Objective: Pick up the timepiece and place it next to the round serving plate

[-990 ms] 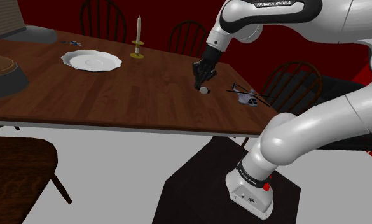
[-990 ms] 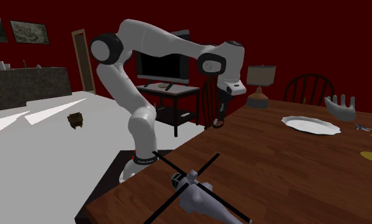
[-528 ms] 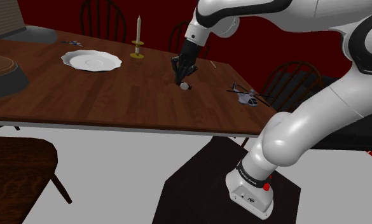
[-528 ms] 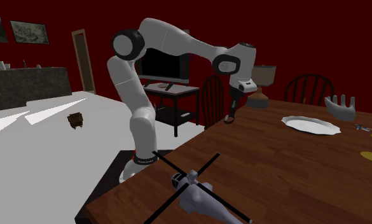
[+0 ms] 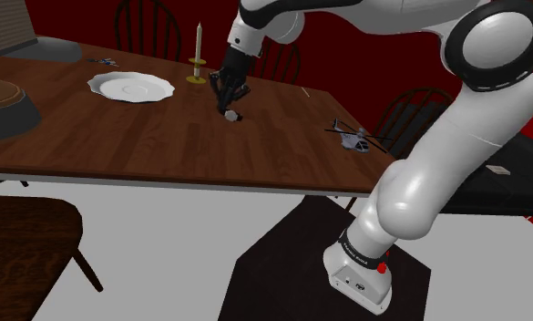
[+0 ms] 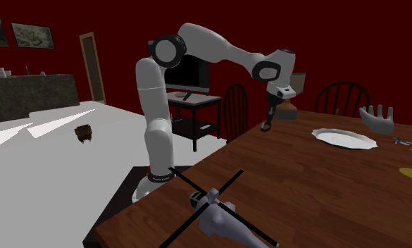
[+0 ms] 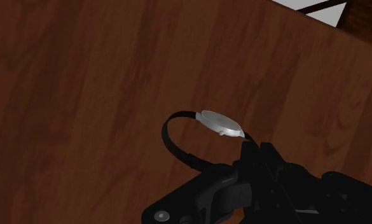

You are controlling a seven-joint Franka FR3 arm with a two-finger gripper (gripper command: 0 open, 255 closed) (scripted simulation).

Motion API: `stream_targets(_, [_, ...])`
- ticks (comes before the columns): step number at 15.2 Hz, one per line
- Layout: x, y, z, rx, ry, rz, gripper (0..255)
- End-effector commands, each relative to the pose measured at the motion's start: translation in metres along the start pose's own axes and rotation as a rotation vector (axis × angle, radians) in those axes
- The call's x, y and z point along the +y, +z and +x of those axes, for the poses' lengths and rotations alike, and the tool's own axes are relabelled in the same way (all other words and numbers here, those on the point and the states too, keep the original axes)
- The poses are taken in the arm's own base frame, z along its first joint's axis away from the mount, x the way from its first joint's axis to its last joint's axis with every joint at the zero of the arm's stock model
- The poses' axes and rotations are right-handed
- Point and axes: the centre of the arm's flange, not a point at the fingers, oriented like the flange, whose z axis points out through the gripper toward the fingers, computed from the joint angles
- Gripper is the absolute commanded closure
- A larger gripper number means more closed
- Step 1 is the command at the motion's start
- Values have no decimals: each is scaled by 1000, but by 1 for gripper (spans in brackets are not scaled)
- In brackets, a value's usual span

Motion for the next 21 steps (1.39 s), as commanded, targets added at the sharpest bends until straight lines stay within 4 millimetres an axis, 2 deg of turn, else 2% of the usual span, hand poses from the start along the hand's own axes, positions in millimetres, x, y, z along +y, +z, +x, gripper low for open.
stream_targets(1, [-27,6,11,-1,1,0,255])
stream_targets(18, [-227,45,105,-1,1,0,255])
stream_targets(21, [-227,55,107,-1,1,0,255])
